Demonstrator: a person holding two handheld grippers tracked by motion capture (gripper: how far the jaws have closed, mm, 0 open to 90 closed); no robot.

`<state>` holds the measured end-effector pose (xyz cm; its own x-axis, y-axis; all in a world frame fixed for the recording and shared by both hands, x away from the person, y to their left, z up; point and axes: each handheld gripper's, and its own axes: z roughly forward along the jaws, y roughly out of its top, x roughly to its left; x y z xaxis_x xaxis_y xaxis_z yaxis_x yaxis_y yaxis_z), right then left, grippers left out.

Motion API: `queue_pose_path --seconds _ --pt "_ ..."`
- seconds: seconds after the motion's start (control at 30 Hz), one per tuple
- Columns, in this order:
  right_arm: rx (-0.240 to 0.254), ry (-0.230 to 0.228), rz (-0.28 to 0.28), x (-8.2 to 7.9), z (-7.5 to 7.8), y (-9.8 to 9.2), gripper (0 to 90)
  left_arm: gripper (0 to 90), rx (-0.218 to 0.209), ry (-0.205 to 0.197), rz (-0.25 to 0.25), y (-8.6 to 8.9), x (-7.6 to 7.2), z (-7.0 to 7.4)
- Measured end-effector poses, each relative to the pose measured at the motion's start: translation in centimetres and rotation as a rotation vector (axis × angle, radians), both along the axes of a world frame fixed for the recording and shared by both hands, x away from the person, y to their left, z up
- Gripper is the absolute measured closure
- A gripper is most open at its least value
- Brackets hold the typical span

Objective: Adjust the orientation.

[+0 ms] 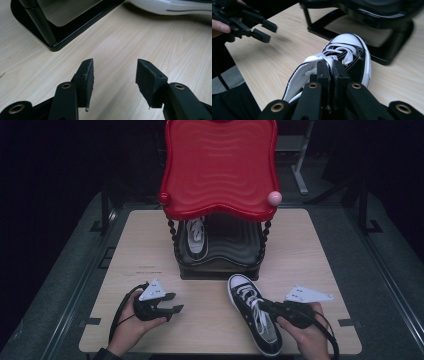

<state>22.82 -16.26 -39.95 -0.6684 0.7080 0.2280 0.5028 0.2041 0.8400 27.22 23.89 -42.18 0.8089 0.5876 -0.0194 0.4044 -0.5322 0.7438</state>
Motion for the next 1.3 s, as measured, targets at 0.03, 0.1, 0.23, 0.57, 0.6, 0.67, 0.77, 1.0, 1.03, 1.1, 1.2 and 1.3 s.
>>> queue_pose_path --seconds 0.03,0.1,0.23,0.57,0.6,0.67,0.77,1.0,1.03,1.1,1.2,1.3 --pt "-0.002 0.001 0.012 0.3 -0.1 0.5 85.6 48.2 -0.007 0.0 0.002 -0.1 0.0 0.0" --pt "0.0 0.004 0.036 1.1 -0.4 1.7 85.6 48.2 -0.004 -0.003 -0.003 -0.1 0.0 0.0" --pt "-0.01 0.006 0.067 1.9 -0.7 3.3 85.6 48.2 -0.001 -0.001 -0.007 -0.2 0.0 0.0" --pt "-0.042 0.015 0.175 2.6 -2.3 7.7 85.0 50.4 0.001 0.01 -0.029 -0.6 -0.1 -0.3" --pt "-0.043 0.017 0.182 2.6 -2.3 7.6 84.5 50.8 0.0 0.014 -0.036 -0.8 -0.1 -0.4" --pt "-0.049 0.023 0.195 2.4 -2.4 7.1 82.7 52.5 -0.001 0.022 -0.052 -1.3 -0.2 -0.6" --pt "-0.042 0.017 0.207 2.1 -2.4 6.4 79.6 56.3 -0.003 0.024 -0.069 -2.0 -0.3 -0.8" --pt "-0.014 -0.022 0.155 1.6 -1.7 3.8 82.5 69.3 -0.014 0.033 -0.117 -4.5 -0.1 -1.3" --pt "-0.012 -0.015 0.147 1.6 -1.9 3.2 83.7 71.6 -0.014 0.033 -0.117 -4.5 -0.1 -1.3" --pt "-0.054 -0.003 0.139 1.7 -2.2 2.7 85.5 74.7 -0.006 0.037 -0.134 -5.1 -0.1 -1.5" --pt "-0.096 0.039 0.15 2.1 -3.3 2.5 86.9 76.2 0.012 0.055 -0.168 -6.5 0.0 -2.1" --pt "-0.127 0.083 0.187 2.4 -4.4 3.2 87.3 78.7 0.022 0.051 -0.159 -6.8 0.0 -2.2"
